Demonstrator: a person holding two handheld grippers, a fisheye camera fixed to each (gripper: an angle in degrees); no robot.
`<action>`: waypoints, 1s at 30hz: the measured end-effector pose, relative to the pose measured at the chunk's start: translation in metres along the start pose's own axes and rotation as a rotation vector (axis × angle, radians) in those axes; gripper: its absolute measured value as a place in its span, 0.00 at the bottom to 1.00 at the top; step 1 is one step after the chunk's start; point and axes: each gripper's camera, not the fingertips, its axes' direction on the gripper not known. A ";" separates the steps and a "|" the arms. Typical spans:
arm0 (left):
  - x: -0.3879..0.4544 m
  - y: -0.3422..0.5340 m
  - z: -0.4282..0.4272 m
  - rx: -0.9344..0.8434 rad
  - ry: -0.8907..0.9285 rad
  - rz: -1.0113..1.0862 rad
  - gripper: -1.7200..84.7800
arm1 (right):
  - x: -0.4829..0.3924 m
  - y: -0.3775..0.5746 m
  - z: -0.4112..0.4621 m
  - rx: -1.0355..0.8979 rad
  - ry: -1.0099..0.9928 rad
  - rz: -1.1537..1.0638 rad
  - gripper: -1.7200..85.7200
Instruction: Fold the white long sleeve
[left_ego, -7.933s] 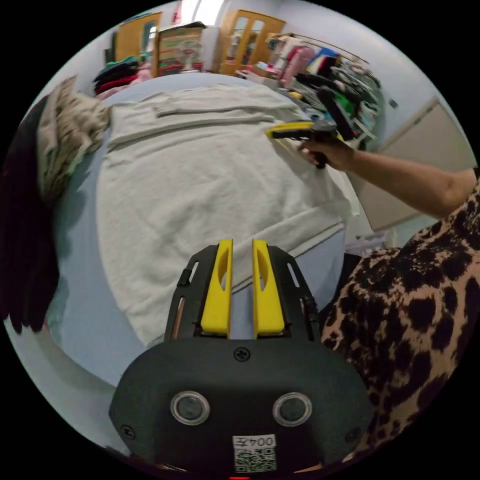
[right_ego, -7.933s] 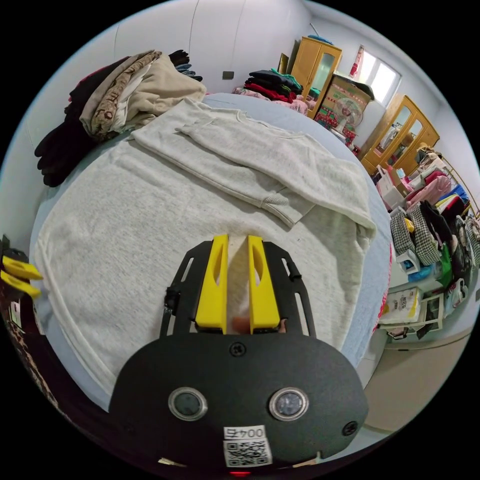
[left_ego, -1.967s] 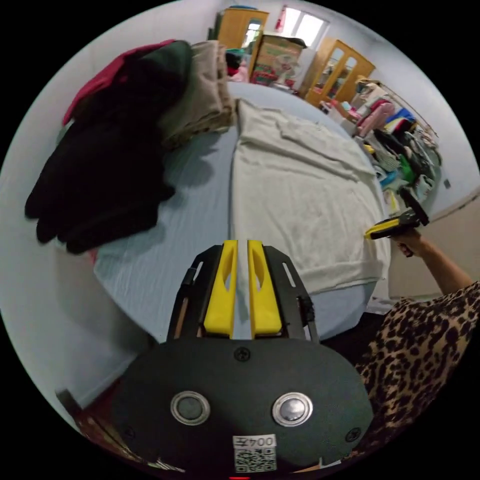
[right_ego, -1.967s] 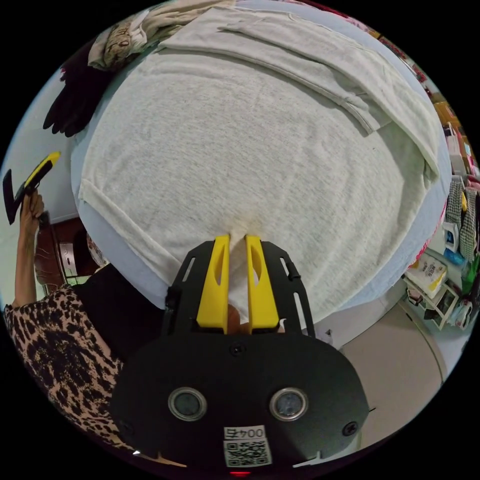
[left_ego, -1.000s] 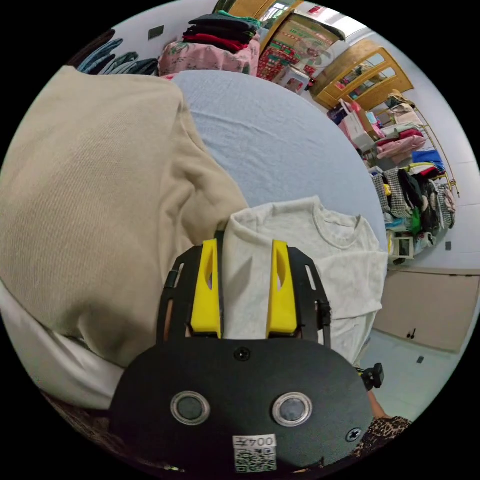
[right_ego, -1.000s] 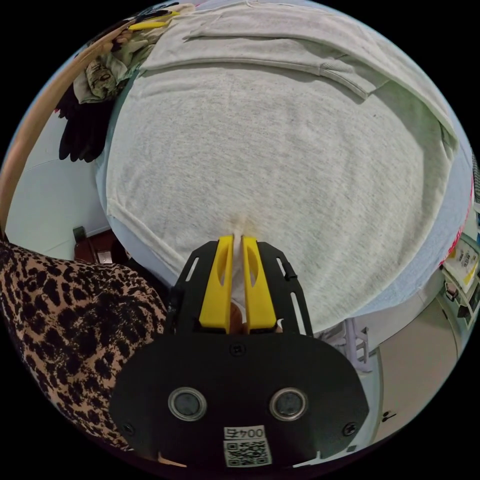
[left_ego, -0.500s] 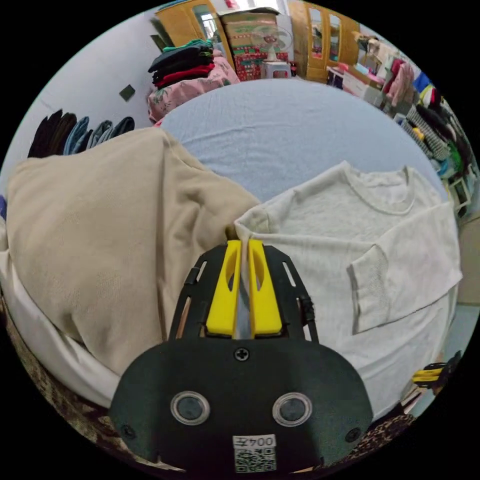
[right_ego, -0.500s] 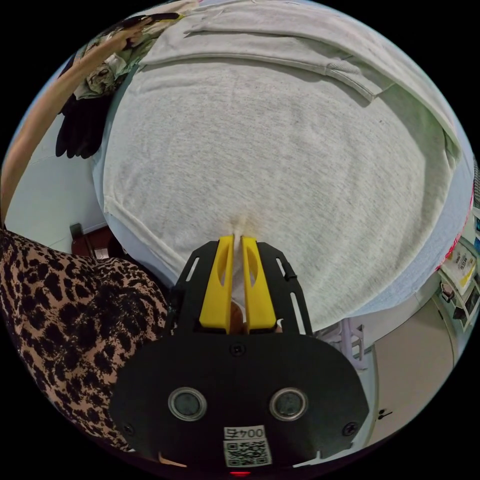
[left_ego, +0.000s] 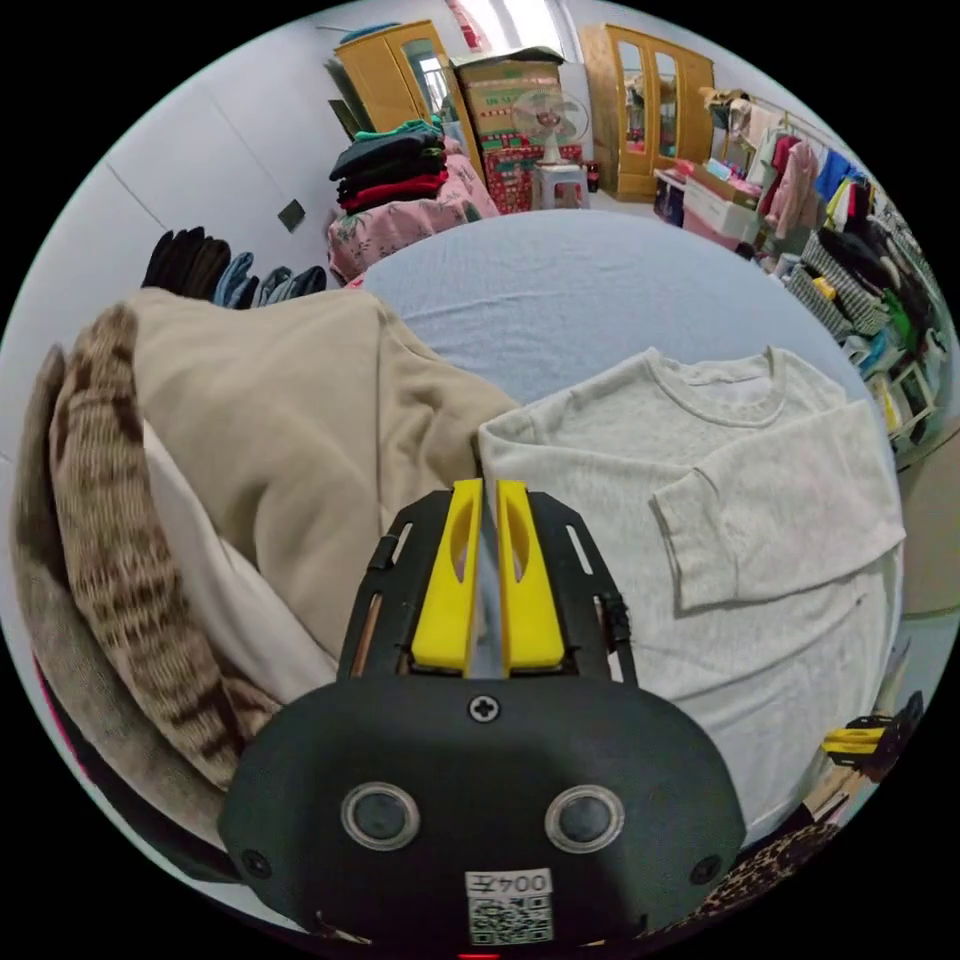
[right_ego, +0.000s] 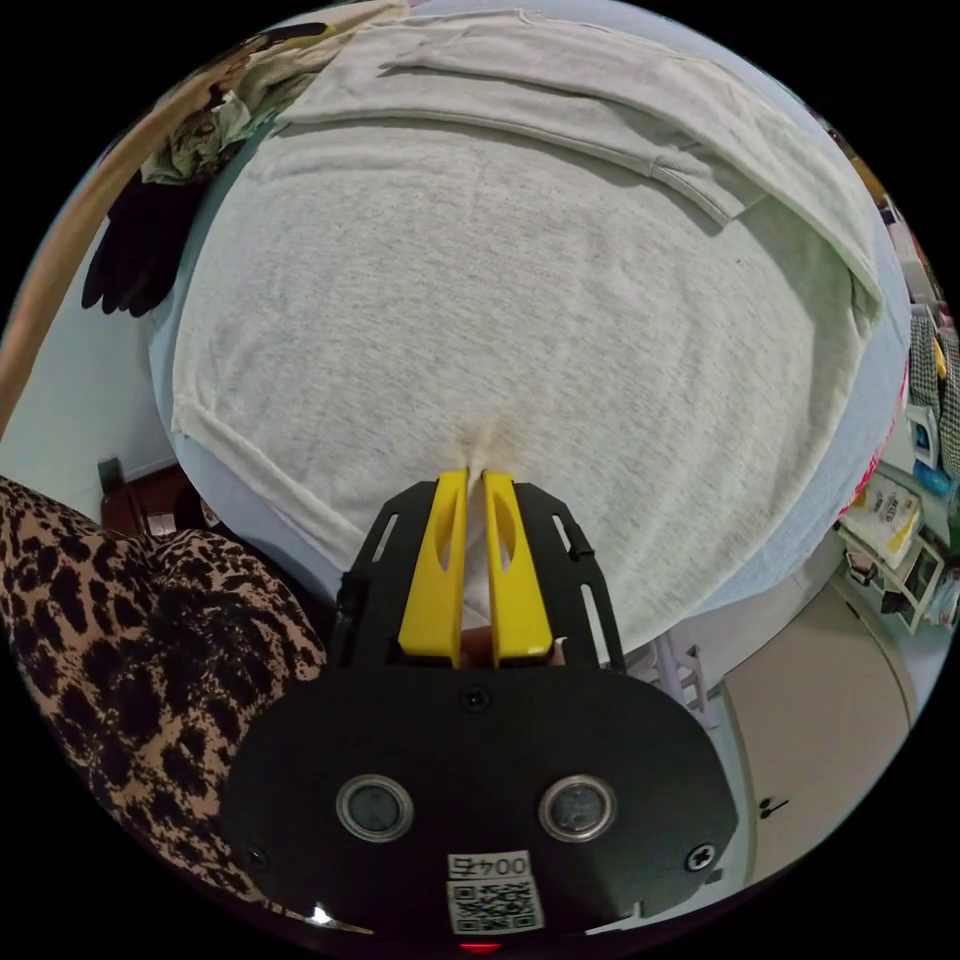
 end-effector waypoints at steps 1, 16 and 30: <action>0.003 0.014 -0.005 0.011 0.032 0.002 0.03 | -0.004 -0.003 0.000 0.000 0.007 -0.001 0.07; 0.092 0.159 0.018 -0.088 0.238 0.067 0.03 | -0.063 -0.045 -0.012 -0.033 0.157 -0.025 0.07; 0.114 0.120 0.033 -0.079 0.208 0.148 0.03 | -0.069 -0.049 -0.055 0.052 0.086 -0.011 0.07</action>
